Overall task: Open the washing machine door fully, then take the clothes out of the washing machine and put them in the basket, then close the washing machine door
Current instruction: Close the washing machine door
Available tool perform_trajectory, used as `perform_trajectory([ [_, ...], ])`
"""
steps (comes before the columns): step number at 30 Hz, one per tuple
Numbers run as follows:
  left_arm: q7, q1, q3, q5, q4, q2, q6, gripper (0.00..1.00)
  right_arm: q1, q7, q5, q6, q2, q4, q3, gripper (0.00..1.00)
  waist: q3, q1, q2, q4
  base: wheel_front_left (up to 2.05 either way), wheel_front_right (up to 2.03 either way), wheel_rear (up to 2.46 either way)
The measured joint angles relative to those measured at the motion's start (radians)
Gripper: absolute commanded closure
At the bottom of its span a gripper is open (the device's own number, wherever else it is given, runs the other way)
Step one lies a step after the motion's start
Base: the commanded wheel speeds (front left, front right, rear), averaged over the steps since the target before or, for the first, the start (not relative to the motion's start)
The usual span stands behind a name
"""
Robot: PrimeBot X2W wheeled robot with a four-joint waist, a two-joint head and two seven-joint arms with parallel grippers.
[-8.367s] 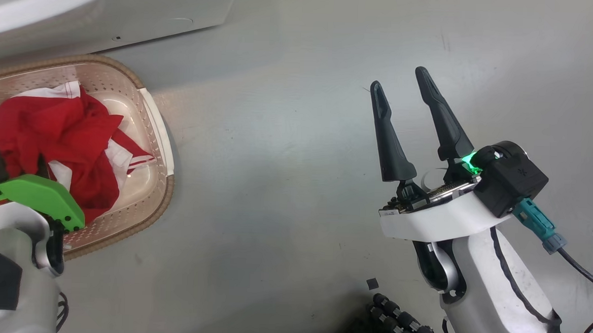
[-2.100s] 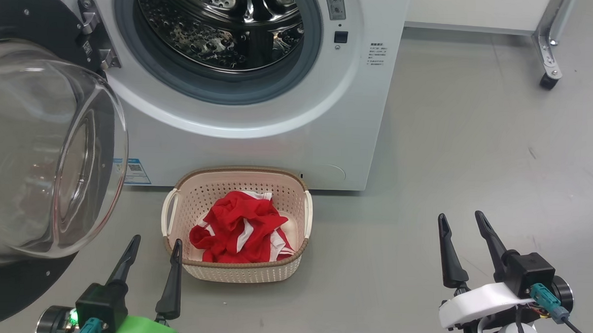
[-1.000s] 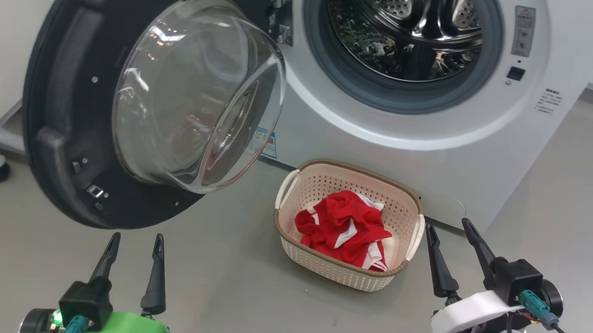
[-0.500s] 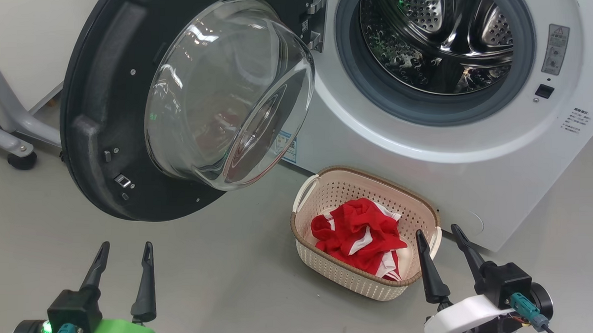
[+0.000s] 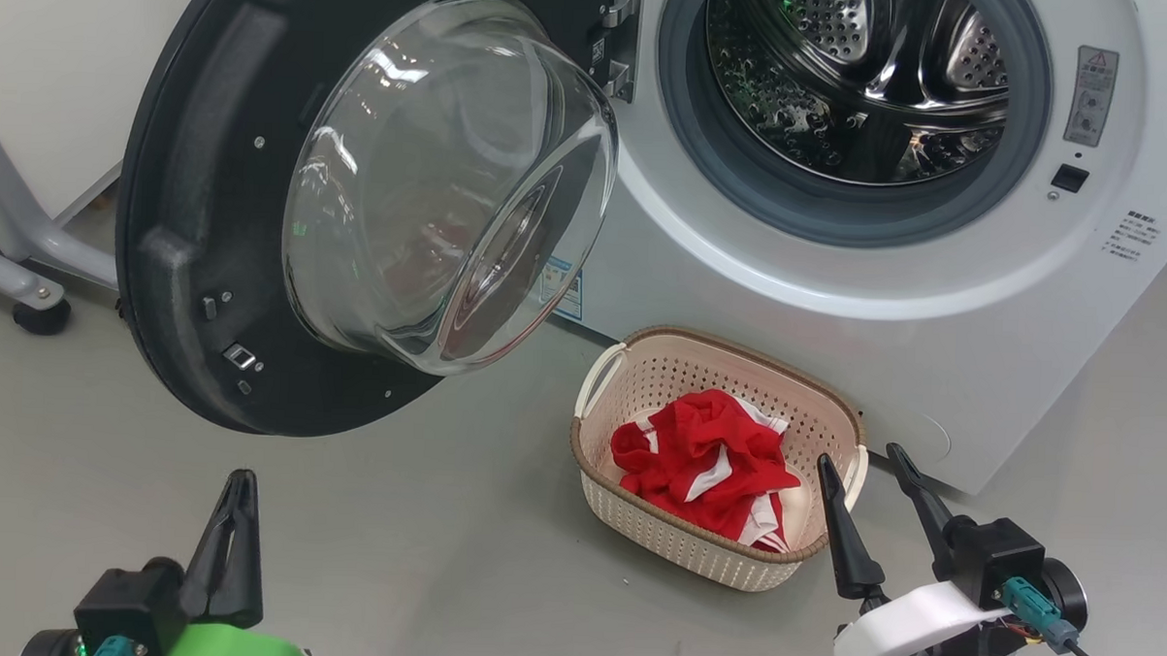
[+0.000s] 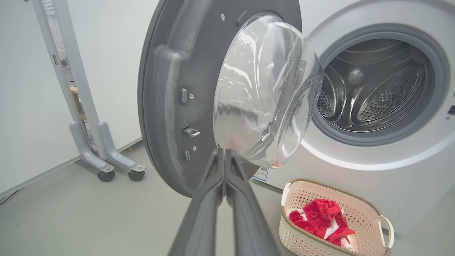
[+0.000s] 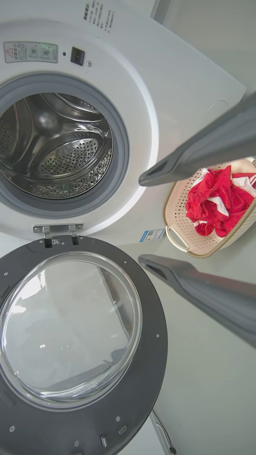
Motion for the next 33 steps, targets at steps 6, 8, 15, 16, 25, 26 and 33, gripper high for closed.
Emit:
perform_trajectory([
  [6, -0.013, -0.003, 0.022, -0.162, -0.052, -0.018, -0.044, 1.0, 0.0, 0.0, 0.0, 0.0, 0.001, 0.0, 0.0, 0.0, 0.003, 0.0, 0.0, -0.001, 0.0, 0.0, 0.0],
  [8, -0.019, -0.011, 0.038, -0.244, -0.071, -0.026, -0.059, 1.0, 0.0, 0.0, 0.0, 0.0, 0.001, -0.001, 0.0, 0.0, 0.004, 0.0, 0.0001, 0.0, 0.0, 0.0, 0.0],
  [15, -0.023, -0.096, 0.121, -0.59, -0.168, -0.032, -0.126, 1.0, -0.001, 0.0, 0.0, -0.001, 0.001, -0.003, 0.0, 0.0, 0.014, 0.0001, 0.0, 0.003, 0.0, 0.0, 0.0],
  [16, -0.029, -0.115, 0.14, -0.637, -0.183, -0.033, -0.134, 1.0, -0.001, 0.0, -0.001, -0.001, 0.001, -0.004, 0.0, 0.0, 0.016, 0.0001, 0.0, 0.003, 0.0, 0.0, 0.0],
  [25, -0.012, -0.287, 0.304, -0.811, -0.251, -0.026, -0.146, 1.0, -0.011, 0.0, -0.006, -0.001, -0.002, -0.007, 0.0, 0.0, 0.028, 0.0001, 0.0, 0.005, 0.0, 0.0, 0.0],
  [26, -0.003, -0.303, 0.319, -0.828, -0.25, -0.019, -0.146, 1.0, -0.012, 0.0, -0.008, -0.001, -0.002, -0.007, 0.001, 0.0, 0.028, 0.0001, 0.0001, 0.004, 0.0, 0.0, 0.0],
  [33, 0.048, -0.399, 0.46, -0.903, -0.154, 0.088, -0.106, 1.0, -0.022, 0.001, -0.011, -0.001, -0.003, -0.011, 0.008, 0.0, 0.037, 0.0001, 0.0, -0.007, 0.0, 0.0, 0.0],
])
